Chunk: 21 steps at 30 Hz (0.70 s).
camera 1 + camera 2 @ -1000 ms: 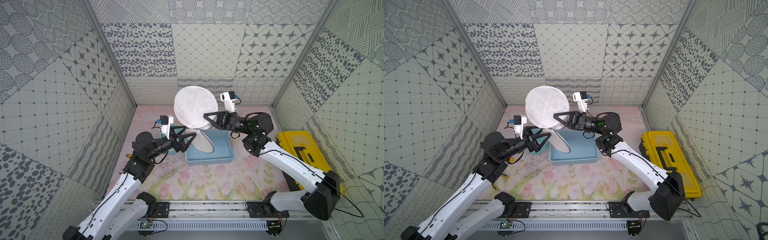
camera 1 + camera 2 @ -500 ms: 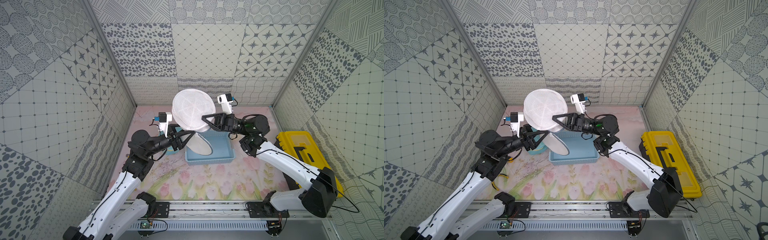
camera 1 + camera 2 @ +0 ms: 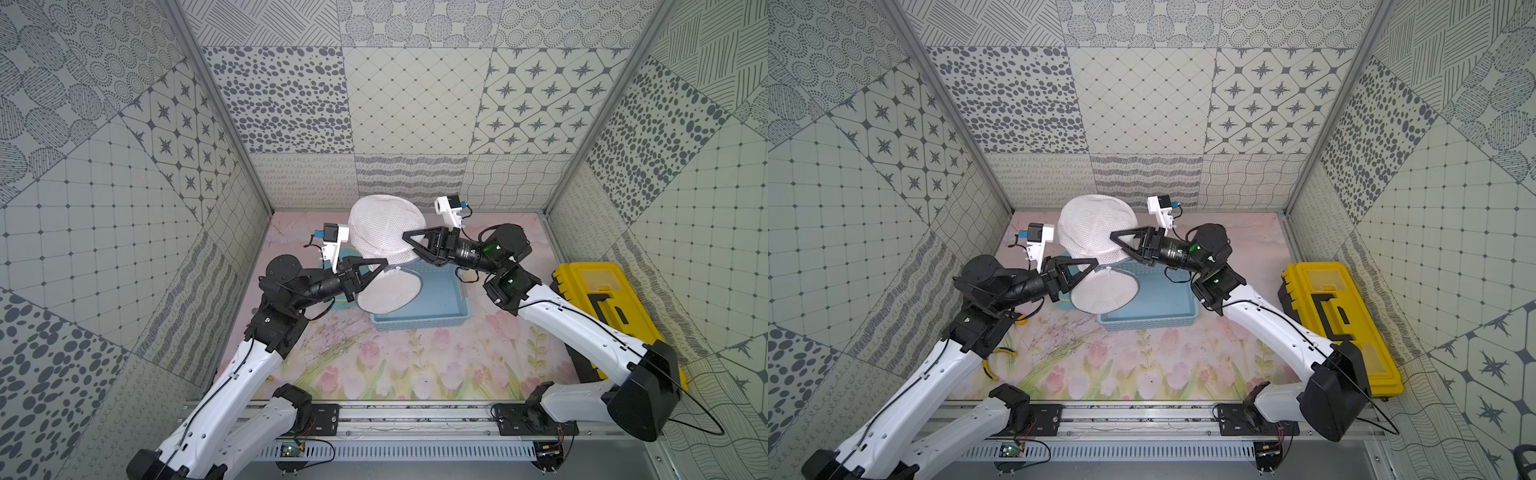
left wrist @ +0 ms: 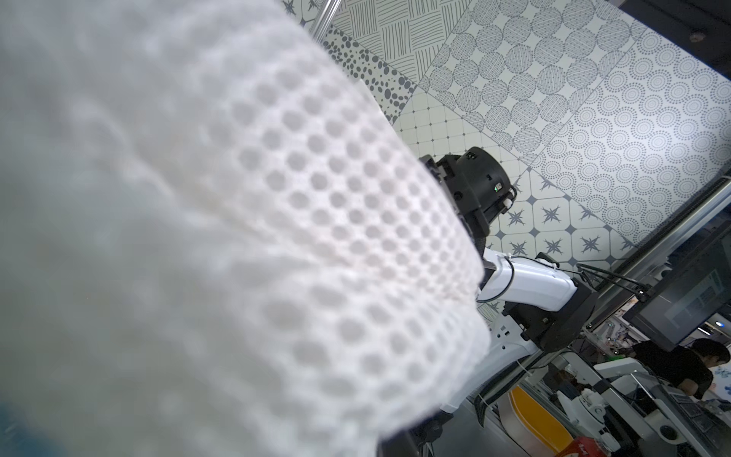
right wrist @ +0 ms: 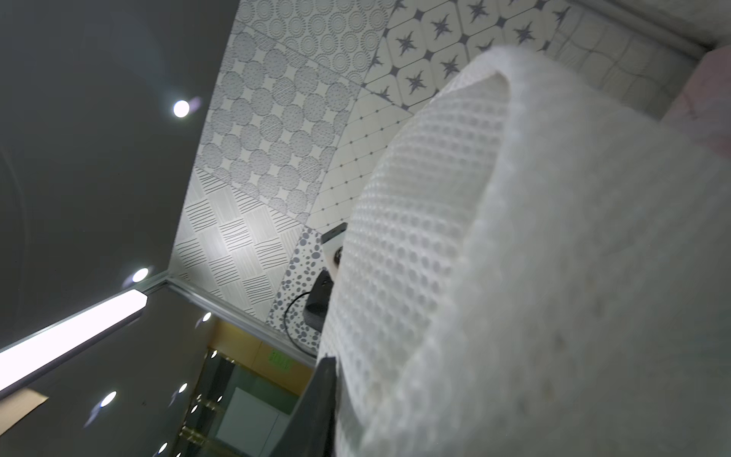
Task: Turn the laundry bag inside out
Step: Turn over the laundry bag, then zip the zipper on the laundry bag.
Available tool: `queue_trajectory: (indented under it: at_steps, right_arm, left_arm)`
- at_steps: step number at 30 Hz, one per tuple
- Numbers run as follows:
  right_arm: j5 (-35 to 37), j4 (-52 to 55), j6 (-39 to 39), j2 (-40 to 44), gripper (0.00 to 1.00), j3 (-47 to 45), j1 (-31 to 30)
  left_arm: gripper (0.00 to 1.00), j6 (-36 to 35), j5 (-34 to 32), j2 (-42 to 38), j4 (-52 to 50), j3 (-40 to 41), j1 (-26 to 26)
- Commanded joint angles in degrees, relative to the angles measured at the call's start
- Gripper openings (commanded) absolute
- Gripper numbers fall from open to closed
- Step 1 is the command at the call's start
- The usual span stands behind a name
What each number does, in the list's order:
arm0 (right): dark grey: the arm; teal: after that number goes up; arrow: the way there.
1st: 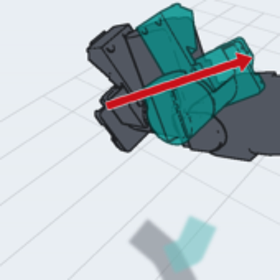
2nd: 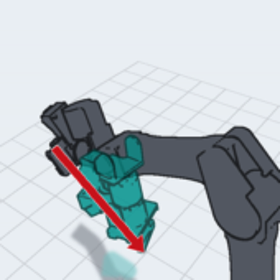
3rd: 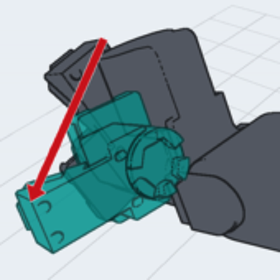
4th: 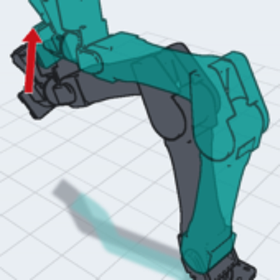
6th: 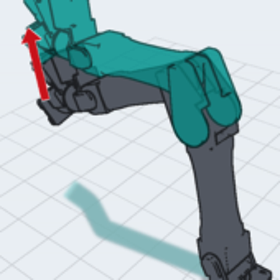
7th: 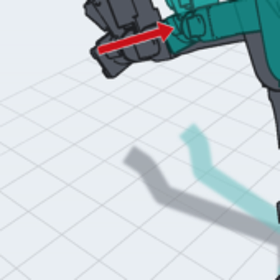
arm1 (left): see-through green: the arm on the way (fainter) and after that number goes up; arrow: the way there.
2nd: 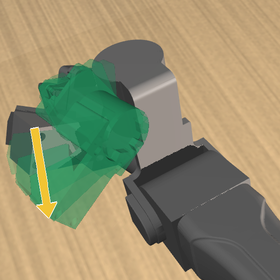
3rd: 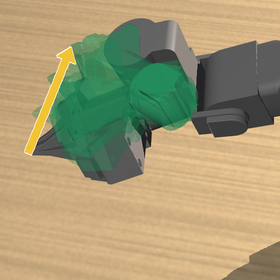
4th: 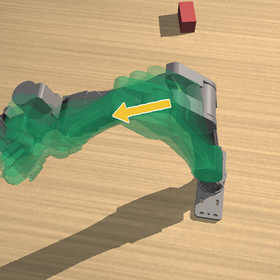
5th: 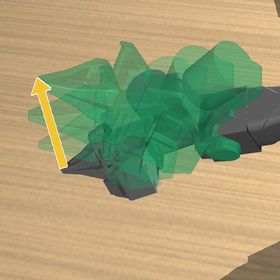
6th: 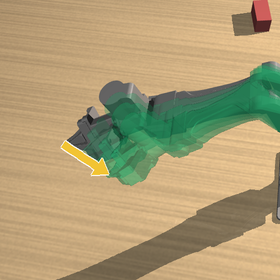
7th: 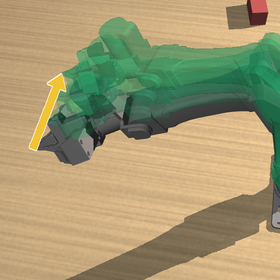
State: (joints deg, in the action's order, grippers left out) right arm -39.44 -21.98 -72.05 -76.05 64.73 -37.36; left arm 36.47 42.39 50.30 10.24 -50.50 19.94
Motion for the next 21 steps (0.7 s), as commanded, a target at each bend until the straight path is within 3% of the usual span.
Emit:
queue_trajectory:
  at_steps: [1, 5, 12, 15, 17, 21]
  right_arm:
    - [5.03, 24.32, 12.89, 1.94, 0.56, 0.79, 1.76]
    - [9.66, 35.19, 20.1, 3.48, 0.68, -1.64, 4.41]
    - [23.34, 49.76, 32.53, 10.02, 0.7, -2.94, 5.2]
    - [18.97, 48.15, 36.72, 13.51, 0.58, -2.73, 4.33]
    - [16.56, 46.95, 40.05, 14.55, 0.53, -0.78, 0.2]
    - [24.85, 51.49, 47.55, 10.92, 0.43, 5.58, -11.48]
  left_arm:
    - [0.0, 10.32, 0.65, -0.34, -9.24, -1.57, -0.1]
    - [0.0, 14.5, -1.96, -1.01, -18.24, -1.36, -0.1]
    - [0.0, 19.24, -6.31, -2.12, -24.88, 1.14, -0.16]
    - [0.0, 20.64, -8.86, -3.24, -25.68, 2.39, -0.2]
    - [0.0, 21.52, -10.95, -3.78, -26.66, 2.82, -0.19]
    - [0.0, 24.51, -11.39, -3.34, -25.59, 3.54, -0.17]
